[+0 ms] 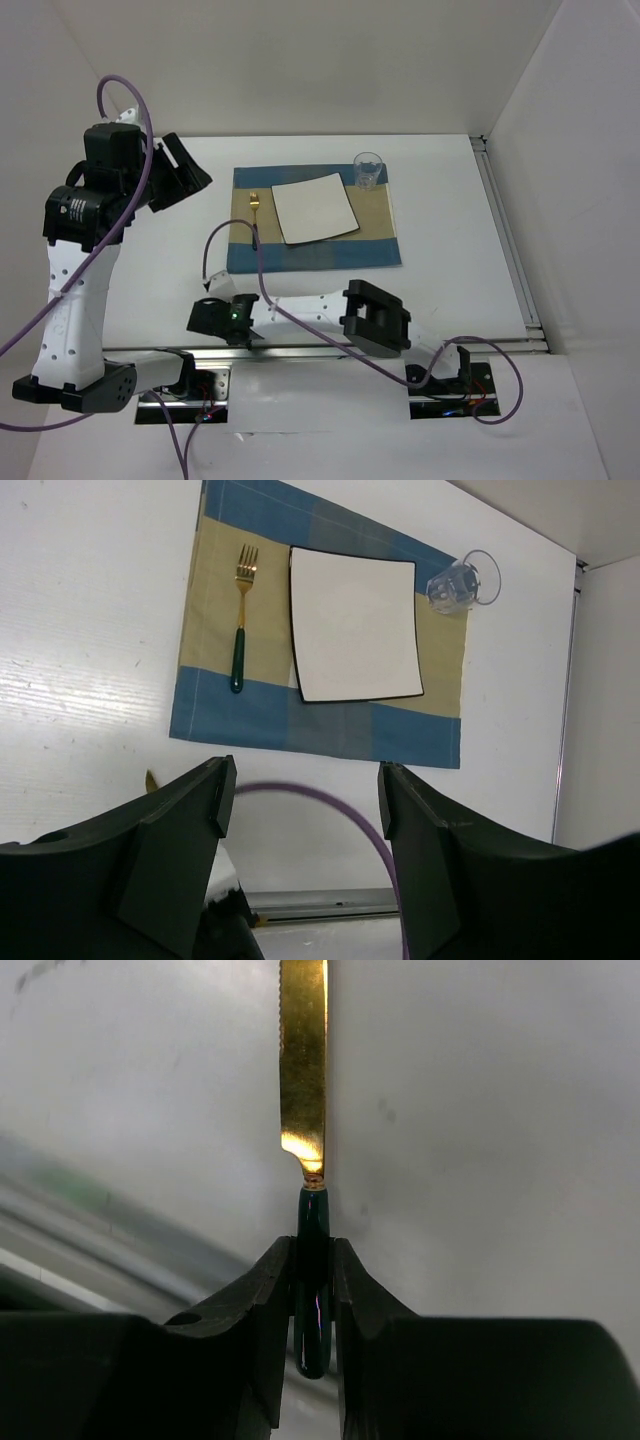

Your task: Set the dinner table for one person

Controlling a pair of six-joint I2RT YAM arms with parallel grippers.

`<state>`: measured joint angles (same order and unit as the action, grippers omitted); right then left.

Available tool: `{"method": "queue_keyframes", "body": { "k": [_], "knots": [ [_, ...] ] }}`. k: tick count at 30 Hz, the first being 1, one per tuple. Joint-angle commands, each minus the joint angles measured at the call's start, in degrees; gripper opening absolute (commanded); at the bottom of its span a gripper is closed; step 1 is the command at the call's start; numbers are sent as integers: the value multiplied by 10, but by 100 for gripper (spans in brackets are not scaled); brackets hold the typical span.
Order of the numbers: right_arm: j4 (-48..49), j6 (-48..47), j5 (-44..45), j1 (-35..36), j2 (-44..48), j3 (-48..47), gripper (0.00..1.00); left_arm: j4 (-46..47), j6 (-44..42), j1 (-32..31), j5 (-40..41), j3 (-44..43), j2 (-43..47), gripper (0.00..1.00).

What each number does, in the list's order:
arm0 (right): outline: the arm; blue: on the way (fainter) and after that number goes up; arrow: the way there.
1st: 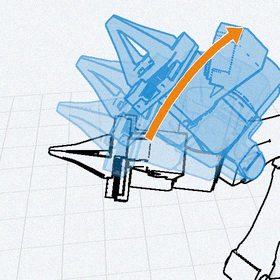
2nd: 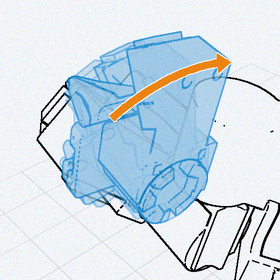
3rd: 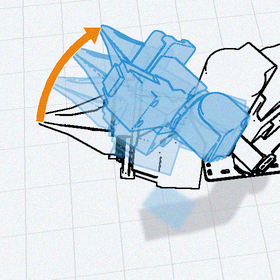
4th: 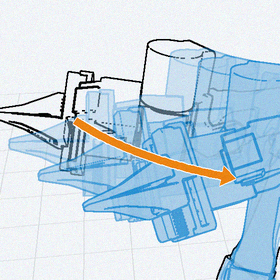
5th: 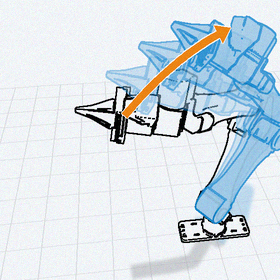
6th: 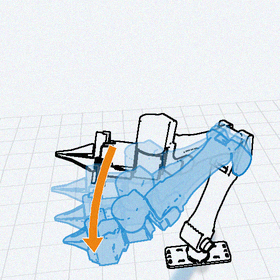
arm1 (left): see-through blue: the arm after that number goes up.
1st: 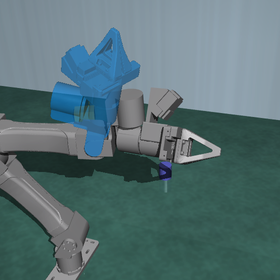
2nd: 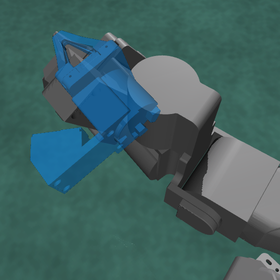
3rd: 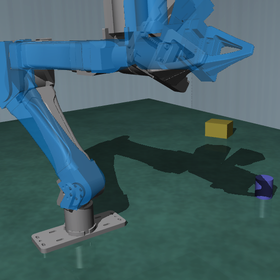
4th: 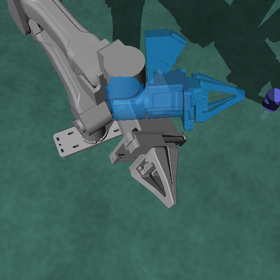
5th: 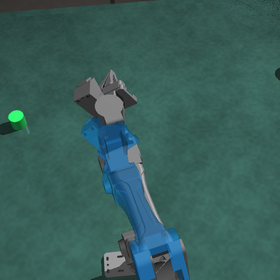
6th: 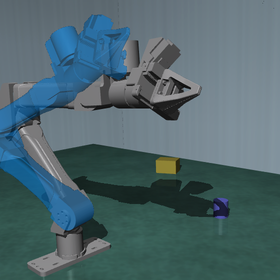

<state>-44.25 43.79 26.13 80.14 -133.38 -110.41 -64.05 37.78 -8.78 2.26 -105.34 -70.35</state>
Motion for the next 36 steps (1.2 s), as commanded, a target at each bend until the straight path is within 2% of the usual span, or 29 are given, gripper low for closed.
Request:
{"method": "queue_keyframes", "body": {
  "k": [1,9,18,24,26,29,31,32,33,36],
  "knots": [
    [82,-42,-22,20,115,70,8,29,2,-2,-7,-24,-3,76],
    [45,-5,5,14,279,219,5,48,7,-2,-7,-24,-20,76],
    [-96,104,30,-74,433,332,5,48,12,-2,-7,-36,-57,76],
    [-127,147,45,-140,557,415,5,48,19,-2,-2,-60,-69,76],
    [-109,104,39,-177,571,426,7,48,19,-2,-2,-60,-81,76],
    [-58,10,24,-283,571,438,8,48,19,-2,-2,-60,-94,76],
    [-9,-50,-16,-335,571,438,8,54,19,-2,-8,-51,-99,76],
    [30,-97,-27,-358,557,444,8,61,19,-2,-9,-40,-99,76],
    [49,-115,-39,-400,551,444,8,61,19,-2,-15,-40,-104,76],
    [109,-176,-75,-467,520,444,8,61,13,-2,-26,-33,-111,76]
  ]
}}
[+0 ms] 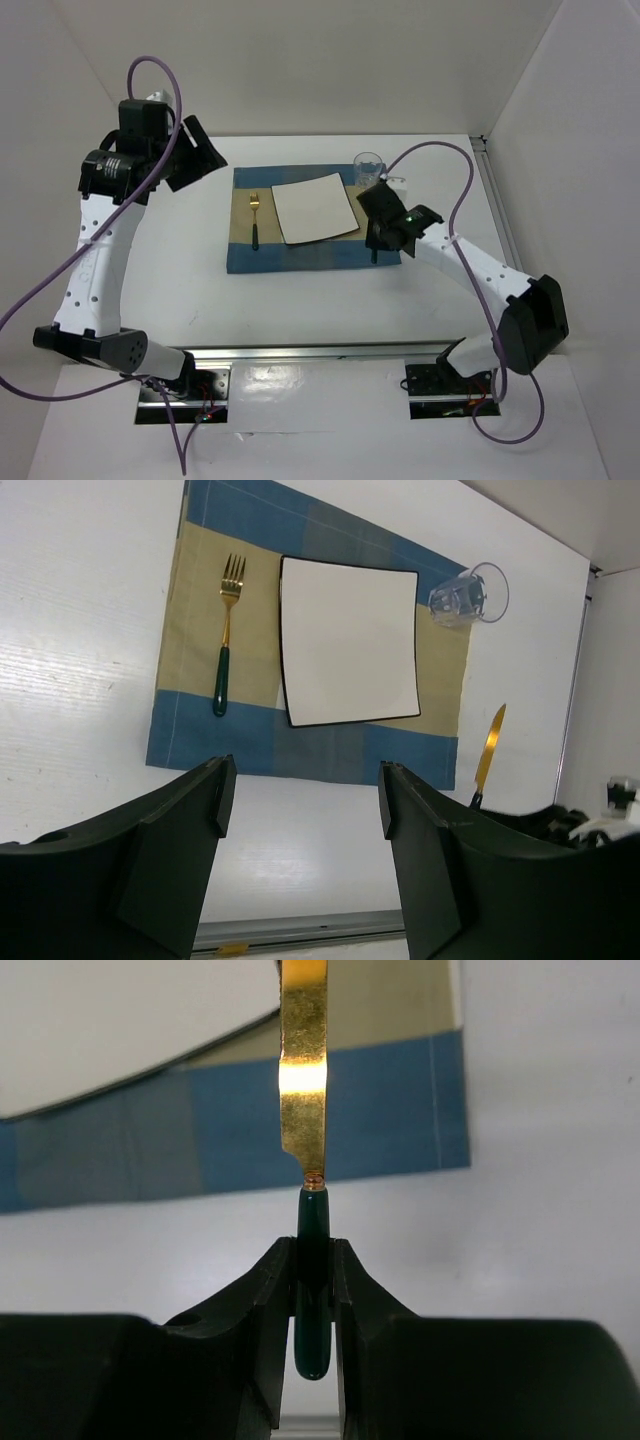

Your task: Set the dinner table for one person

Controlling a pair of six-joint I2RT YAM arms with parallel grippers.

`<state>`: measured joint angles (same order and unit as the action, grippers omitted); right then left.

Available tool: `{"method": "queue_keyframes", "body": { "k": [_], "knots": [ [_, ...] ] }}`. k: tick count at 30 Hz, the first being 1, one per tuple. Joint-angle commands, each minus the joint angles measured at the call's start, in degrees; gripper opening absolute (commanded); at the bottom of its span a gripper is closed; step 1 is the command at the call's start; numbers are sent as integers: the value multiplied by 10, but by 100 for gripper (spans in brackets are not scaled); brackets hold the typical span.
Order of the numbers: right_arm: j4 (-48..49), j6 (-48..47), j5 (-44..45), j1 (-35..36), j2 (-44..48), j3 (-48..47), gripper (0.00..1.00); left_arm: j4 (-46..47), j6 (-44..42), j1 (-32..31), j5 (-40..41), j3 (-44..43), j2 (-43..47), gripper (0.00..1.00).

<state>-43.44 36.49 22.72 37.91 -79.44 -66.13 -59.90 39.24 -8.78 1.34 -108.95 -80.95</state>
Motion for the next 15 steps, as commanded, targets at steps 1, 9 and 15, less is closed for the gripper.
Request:
{"method": "queue_keyframes", "body": {
  "k": [1,9,15],
  "knots": [
    [116,-117,-51,-58,-26,1,8,20,-1,-2,-17,3,-13,76],
    [220,-209,-147,-143,-115,-4,8,25,-13,3,-22,-8,-43,76],
    [264,-238,-203,-177,-142,9,8,36,-13,3,-28,-8,-48,76]
  ]
}}
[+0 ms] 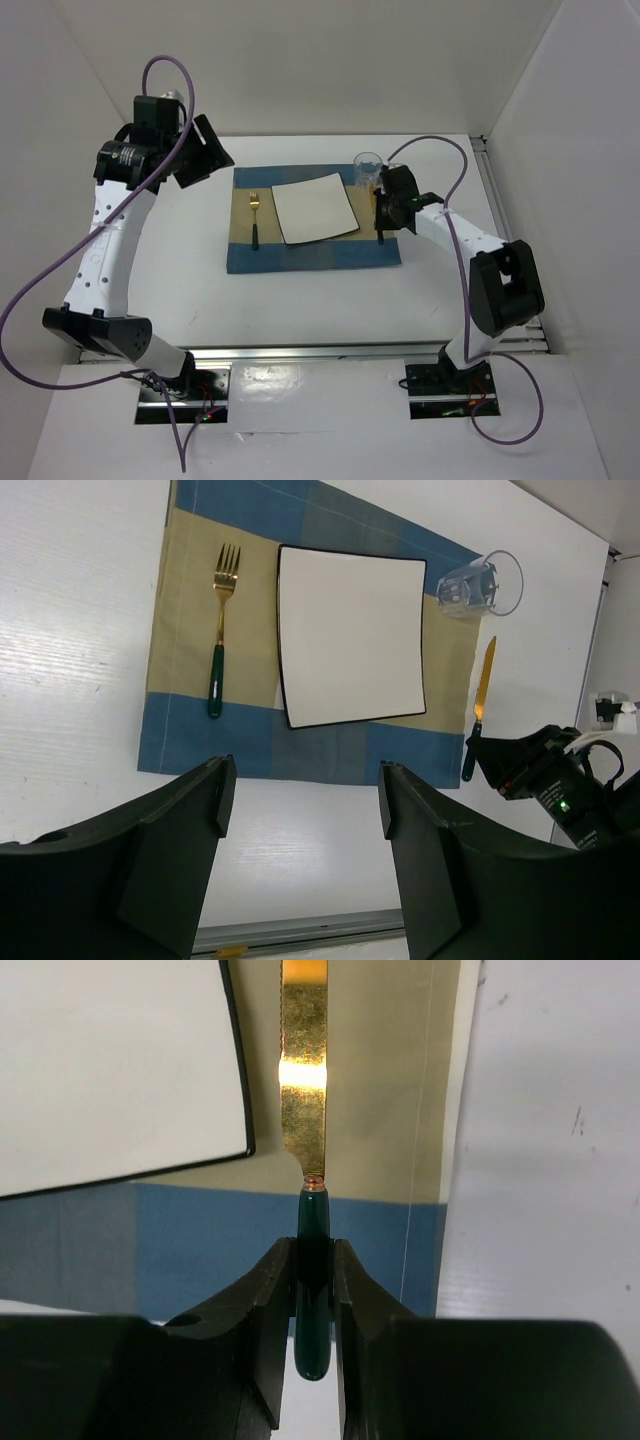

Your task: Set the dinner table for one person

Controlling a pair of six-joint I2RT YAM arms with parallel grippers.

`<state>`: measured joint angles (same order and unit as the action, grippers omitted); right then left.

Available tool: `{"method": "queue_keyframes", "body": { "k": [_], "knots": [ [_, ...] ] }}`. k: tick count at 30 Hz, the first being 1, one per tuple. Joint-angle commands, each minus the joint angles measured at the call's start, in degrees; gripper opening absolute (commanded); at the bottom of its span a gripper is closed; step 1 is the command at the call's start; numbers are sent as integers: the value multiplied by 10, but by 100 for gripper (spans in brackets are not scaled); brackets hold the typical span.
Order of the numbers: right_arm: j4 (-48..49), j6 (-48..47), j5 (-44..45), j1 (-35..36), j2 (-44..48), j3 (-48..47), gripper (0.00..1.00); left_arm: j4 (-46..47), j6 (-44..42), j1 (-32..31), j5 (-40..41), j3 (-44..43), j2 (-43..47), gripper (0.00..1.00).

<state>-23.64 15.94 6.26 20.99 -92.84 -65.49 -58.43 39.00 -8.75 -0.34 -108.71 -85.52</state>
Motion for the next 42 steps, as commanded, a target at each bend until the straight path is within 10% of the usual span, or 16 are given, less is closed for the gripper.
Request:
{"method": "queue_keyframes", "body": {
  "k": [1,26,34,35,42],
  "knots": [
    [71,-33,-38,-13,-20,3,8,21,-10,8,-11,-11,-3,76],
    [61,38,9,-24,-157,-60,9,26,-26,25,-11,-5,-30,76],
    [47,38,22,-24,-177,-96,25,26,-31,25,-11,0,-30,76],
    [47,38,22,-24,-177,-96,42,26,-31,25,-11,0,-30,76],
    [27,38,27,-24,-152,-96,73,26,-31,25,-16,0,-30,76]
  ]
}}
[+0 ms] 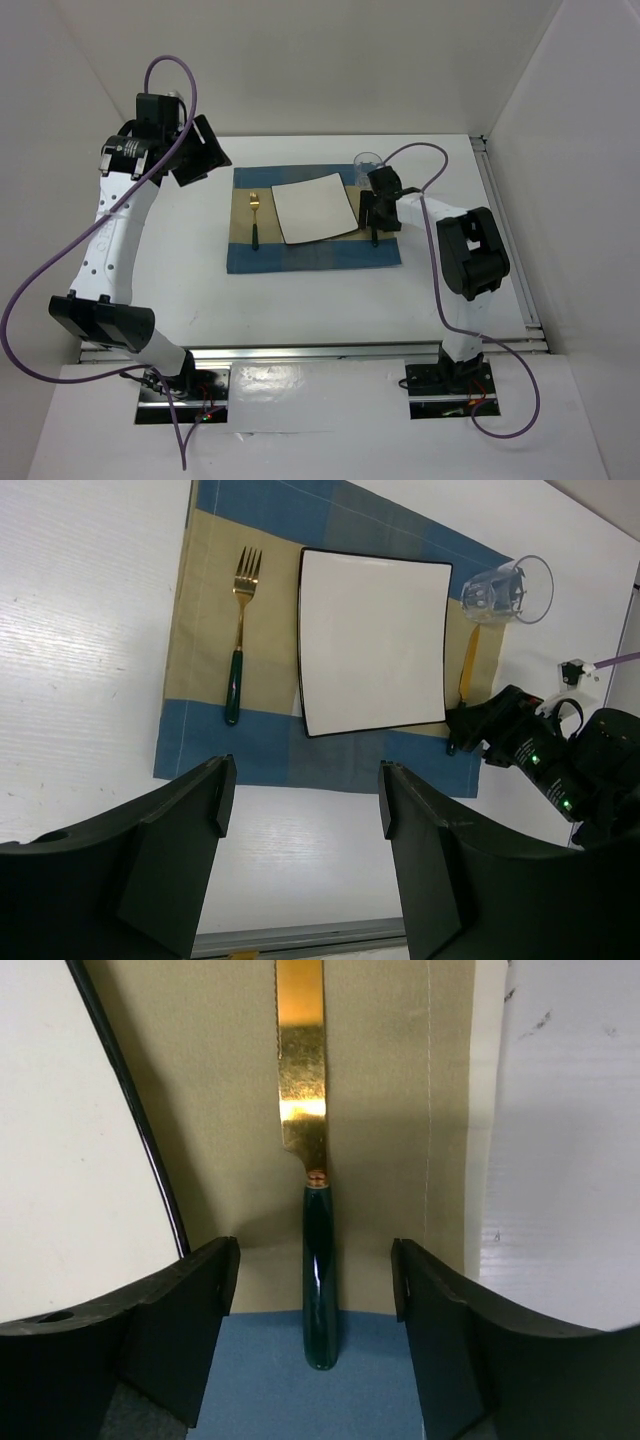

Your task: Set the dinner table for one person

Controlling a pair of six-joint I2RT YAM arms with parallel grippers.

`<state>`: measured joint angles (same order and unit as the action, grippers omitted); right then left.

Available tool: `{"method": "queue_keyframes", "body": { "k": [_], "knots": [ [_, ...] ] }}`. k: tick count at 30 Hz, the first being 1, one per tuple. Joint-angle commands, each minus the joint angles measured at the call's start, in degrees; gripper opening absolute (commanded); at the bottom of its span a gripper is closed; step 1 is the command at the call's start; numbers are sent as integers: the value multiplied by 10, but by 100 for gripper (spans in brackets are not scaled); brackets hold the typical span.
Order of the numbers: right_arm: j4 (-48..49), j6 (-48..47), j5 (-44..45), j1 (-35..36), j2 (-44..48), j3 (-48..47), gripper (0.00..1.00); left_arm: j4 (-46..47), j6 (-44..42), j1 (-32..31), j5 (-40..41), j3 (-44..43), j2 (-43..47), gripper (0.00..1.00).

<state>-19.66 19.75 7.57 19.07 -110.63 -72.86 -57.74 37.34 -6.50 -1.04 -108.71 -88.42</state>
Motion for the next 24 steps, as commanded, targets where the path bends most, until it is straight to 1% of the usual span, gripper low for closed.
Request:
{"method": "queue_keyframes", "body": {
  "k": [1,4,6,7,9,11,13,15,16,17,18,19,21,22,24],
  "knots": [
    [-21,6,14,1,36,-22,75,19,-15,3,-9,0,-6,76],
    [-42,18,25,1,71,-22,76,19,-20,3,-15,0,-6,76],
    [-62,18,31,1,114,-14,95,25,-27,3,-22,0,-6,76],
    [-70,27,38,1,131,-9,100,25,-34,3,-22,7,-6,76],
    [-104,27,44,-4,161,-9,100,25,-34,3,-13,12,-6,76],
    [-128,21,27,-22,194,-31,100,20,-40,8,2,17,-6,76],
    [-193,32,44,-35,199,-57,100,13,-46,8,2,17,-6,76],
    [-250,40,58,-63,199,-107,100,18,-46,8,7,23,-6,76],
    [-292,48,65,-71,199,-118,100,18,-46,8,7,37,-6,76],
    [-308,56,75,-77,204,-123,100,28,-46,8,7,37,0,76],
    [-317,56,93,-85,213,-123,100,28,-38,8,0,43,0,76],
    [-317,56,99,-85,244,-110,100,36,-32,8,-5,43,0,76],
    [-300,56,104,-97,283,-66,100,45,-32,8,-31,38,-6,76],
    [-283,56,97,-104,322,-51,100,52,-26,8,-36,32,-6,76],
    [-278,50,72,-135,350,-20,100,52,-26,8,-41,32,-6,76]
  ]
}}
